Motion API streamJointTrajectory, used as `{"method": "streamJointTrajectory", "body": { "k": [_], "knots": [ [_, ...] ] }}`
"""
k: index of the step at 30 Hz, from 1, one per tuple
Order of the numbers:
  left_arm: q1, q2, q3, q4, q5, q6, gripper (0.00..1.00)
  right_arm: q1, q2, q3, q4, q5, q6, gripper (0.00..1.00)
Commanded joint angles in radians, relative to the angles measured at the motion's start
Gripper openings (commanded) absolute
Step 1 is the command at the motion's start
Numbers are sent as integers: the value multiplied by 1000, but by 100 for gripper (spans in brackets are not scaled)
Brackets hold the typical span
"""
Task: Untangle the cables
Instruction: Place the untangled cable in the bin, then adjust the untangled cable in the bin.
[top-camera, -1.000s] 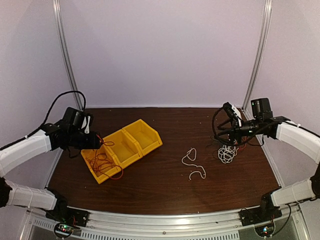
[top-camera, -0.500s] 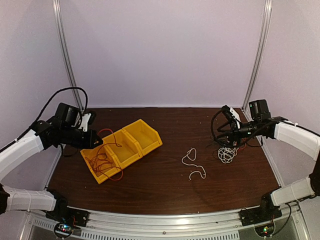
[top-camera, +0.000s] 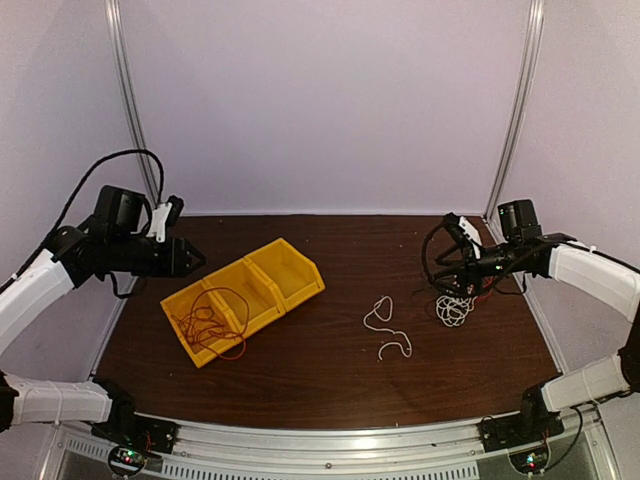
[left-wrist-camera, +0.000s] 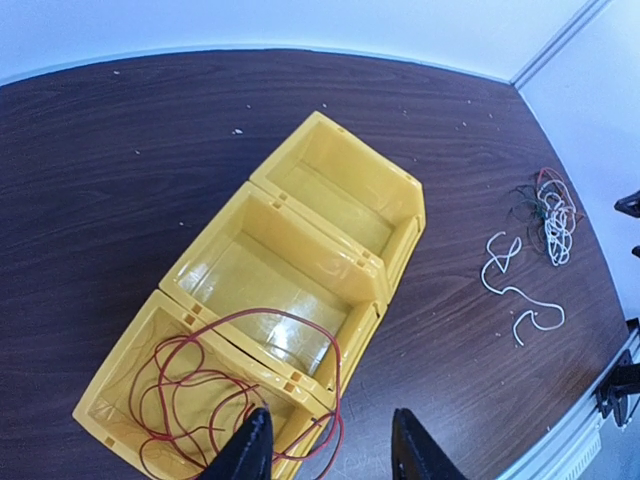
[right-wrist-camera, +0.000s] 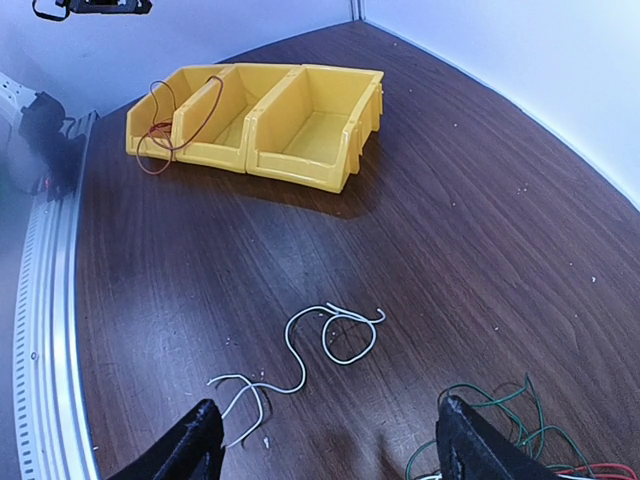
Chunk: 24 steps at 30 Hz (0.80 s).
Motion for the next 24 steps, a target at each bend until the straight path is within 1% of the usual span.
{"method": "streamJointTrajectory", "body": {
  "k": [1,2,4,6,8,9,11,13,16,18,22,24],
  "knots": [
    [-6,20,-55,30,111,29,44,-8,-22,2,-8,21,-23,74],
    [-19,34,-68,38,123,18,44,-8,-22,1,-8,21,-25,74],
    [-94,70,-78,50,92,-4,45,-8,-15,1,-9,21,-29,74],
    [-193,115,-76,67,19,-20,46,-8,-5,4,-17,20,-36,73],
    [-268,181,-60,69,-50,-50,47,-8,1,9,-28,23,-45,74],
    [-287,216,-54,74,-78,-77,47,-8,1,8,-28,25,-48,74],
    [-315,281,-50,97,-143,-136,47,-8,3,5,-25,27,-48,74],
    [-335,338,-48,125,-233,-230,47,-8,5,7,-28,26,-50,74],
    [-354,363,-77,236,-284,-325,48,-9,-1,7,-33,30,-52,74],
    [-355,382,-84,290,-300,-356,48,-8,-6,2,-29,31,-50,74],
    [-355,451,-51,279,-382,-371,47,-9,-1,3,-29,29,-50,74],
    [-355,486,-39,268,-419,-376,45,-8,0,4,-32,30,-52,74]
  ]
}}
